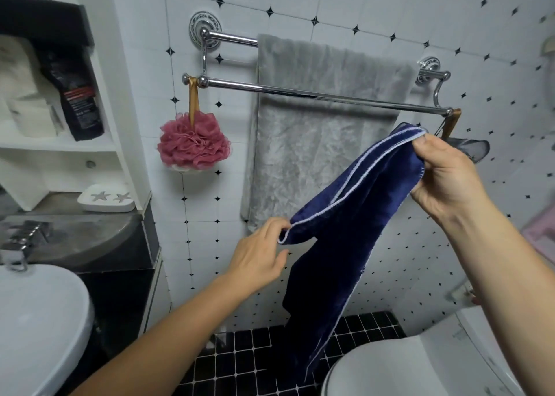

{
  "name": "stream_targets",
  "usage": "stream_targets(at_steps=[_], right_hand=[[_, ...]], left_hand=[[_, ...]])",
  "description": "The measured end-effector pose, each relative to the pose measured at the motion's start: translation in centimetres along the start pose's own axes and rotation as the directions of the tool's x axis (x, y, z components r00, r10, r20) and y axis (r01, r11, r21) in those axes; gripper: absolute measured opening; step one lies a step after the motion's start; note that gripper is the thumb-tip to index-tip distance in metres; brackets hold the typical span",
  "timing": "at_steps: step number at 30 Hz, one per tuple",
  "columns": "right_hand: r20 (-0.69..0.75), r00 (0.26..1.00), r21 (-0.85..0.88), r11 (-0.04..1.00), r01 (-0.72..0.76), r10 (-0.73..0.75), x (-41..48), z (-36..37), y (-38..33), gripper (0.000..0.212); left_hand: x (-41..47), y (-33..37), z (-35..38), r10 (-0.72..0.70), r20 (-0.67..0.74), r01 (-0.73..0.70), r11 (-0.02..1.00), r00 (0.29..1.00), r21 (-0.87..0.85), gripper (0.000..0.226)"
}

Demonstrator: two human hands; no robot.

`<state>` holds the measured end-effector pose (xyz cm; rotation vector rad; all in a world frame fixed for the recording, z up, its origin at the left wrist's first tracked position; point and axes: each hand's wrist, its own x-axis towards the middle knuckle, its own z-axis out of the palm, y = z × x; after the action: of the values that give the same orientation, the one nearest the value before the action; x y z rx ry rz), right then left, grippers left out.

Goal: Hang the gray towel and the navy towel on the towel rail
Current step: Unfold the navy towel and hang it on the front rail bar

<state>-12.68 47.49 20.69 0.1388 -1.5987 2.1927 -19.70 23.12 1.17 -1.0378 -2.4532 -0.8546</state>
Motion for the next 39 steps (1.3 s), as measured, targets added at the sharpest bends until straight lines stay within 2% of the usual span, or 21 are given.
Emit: stream_targets(at_steps=[5, 8, 11, 14, 16, 18, 20, 21, 22, 24, 26, 28, 30, 32, 34, 35, 37, 38, 39], right_hand=[[-0.026, 1.000, 0.017, 1.000, 0.007, -0.007, -0.4, -0.2, -0.2, 0.019], [-0.051, 0.999, 0.004, 1.000, 0.004, -0.003, -0.7, 0.0, -0.2, 0.017], [-0.075, 0.997, -0.009, 1.000, 0.004, -0.005, -1.1, 0.4, -0.1, 0.016], [-0.077, 0.997, -0.043, 0.999, 0.003, -0.007, -1.5, 0.6, -0.2, 0.016], [-0.069, 0.998, -0.070, 0.998, -0.002, -0.003, -1.8, 0.4, -0.3, 0.017], [-0.073, 0.997, -0.110, 0.994, -0.012, 0.004, -2.0, -0.1, -0.4, 0.017], [-0.123, 0.992, -0.239, 0.970, -0.034, 0.004, -2.3, -1.3, -0.3, 0.017], [-0.165, 0.986, -0.356, 0.932, -0.060, 0.001, -2.5, -2.0, -0.1, 0.016], [-0.205, 0.979, -0.483, 0.870, -0.097, -0.004, -2.7, -2.8, 0.1, 0.014], [-0.248, 0.968, -0.656, 0.740, -0.147, -0.027, -3.0, -4.2, 0.8, 0.013], [-0.246, 0.969, -0.738, 0.653, -0.170, -0.026, -3.2, -5.5, 1.2, 0.015], [-0.262, 0.965, -0.779, 0.586, -0.223, 0.020, -3.0, -6.5, 1.6, 0.012], [-0.324, 0.945, -0.773, 0.563, -0.292, 0.045, -2.1, -6.9, 2.2, 0.011], [-0.380, 0.920, -0.681, 0.645, -0.347, 0.094, -1.3, -6.4, 2.8, 0.016], [-0.279, 0.934, -0.591, 0.727, -0.349, 0.221, -1.4, -5.8, 3.2, 0.018], [-0.139, 0.936, -0.570, 0.747, -0.343, 0.324, -1.8, -5.8, 3.5, 0.017], [0.160, 0.852, -0.532, 0.771, -0.351, 0.499, -2.9, -6.1, 4.0, 0.012], [0.229, 0.830, -0.510, 0.789, -0.343, 0.509, -3.1, -6.5, 4.2, 0.011], [0.204, 0.862, -0.482, 0.814, -0.324, 0.464, -2.6, -7.0, 4.5, 0.011]], left_hand=[[-0.6, 0.2, -0.4, 0.210, 0.008, -0.210, 0.972, 0.978, 0.106, 0.031], [-1.1, 0.5, 0.4, 0.319, -0.016, -0.315, 0.941, 0.948, 0.123, 0.032], [-1.2, 0.6, 1.0, 0.374, 0.061, -0.377, 0.891, 0.925, 0.254, 0.028], [-1.4, -0.3, 0.9, 0.229, 0.144, -0.267, 0.883, 0.963, 0.386, 0.027], [-1.4, -1.4, 0.7, 0.093, 0.154, -0.143, 0.924, 0.984, 0.355, 0.039], [-0.9, -2.6, -0.4, -0.102, 0.109, 0.087, 0.987, 0.989, 0.135, 0.044], [0.2, -3.8, -2.8, -0.275, 0.015, 0.274, 0.949, 0.961, -0.157, 0.036], [0.9, -4.4, -4.4, -0.324, -0.033, 0.306, 0.918, 0.945, -0.252, 0.030], [1.7, -5.0, -6.0, -0.351, -0.071, 0.315, 0.900, 0.934, -0.300, 0.025], [3.4, -5.7, -9.2, -0.326, -0.103, 0.294, 0.925, 0.940, -0.242, 0.018], [4.9, -5.6, -11.6, -0.250, -0.103, 0.247, 0.968, 0.963, -0.039, 0.028], [6.0, -5.0, -12.9, -0.206, -0.123, 0.223, 0.964, 0.971, 0.143, 0.041], [6.9, -4.2, -13.6, -0.191, -0.166, 0.224, 0.951, 0.967, 0.212, 0.040], [7.6, -3.0, -13.9, -0.194, -0.225, 0.236, 0.955, 0.955, 0.179, 0.032], [8.4, -2.6, -14.1, -0.226, -0.302, 0.267, 0.958, 0.926, 0.104, 0.025], [8.7, -2.6, -14.3, -0.255, -0.341, 0.297, 0.951, 0.905, 0.079, 0.022], [9.0, -3.0, -14.5, -0.308, -0.389, 0.364, 0.928, 0.868, 0.077, 0.018], [9.0, -3.2, -14.5, -0.319, -0.402, 0.384, 0.919, 0.858, 0.093, 0.017], [9.1, -3.2, -14.4, -0.320, -0.409, 0.395, 0.912, 0.855, 0.113, 0.017]])
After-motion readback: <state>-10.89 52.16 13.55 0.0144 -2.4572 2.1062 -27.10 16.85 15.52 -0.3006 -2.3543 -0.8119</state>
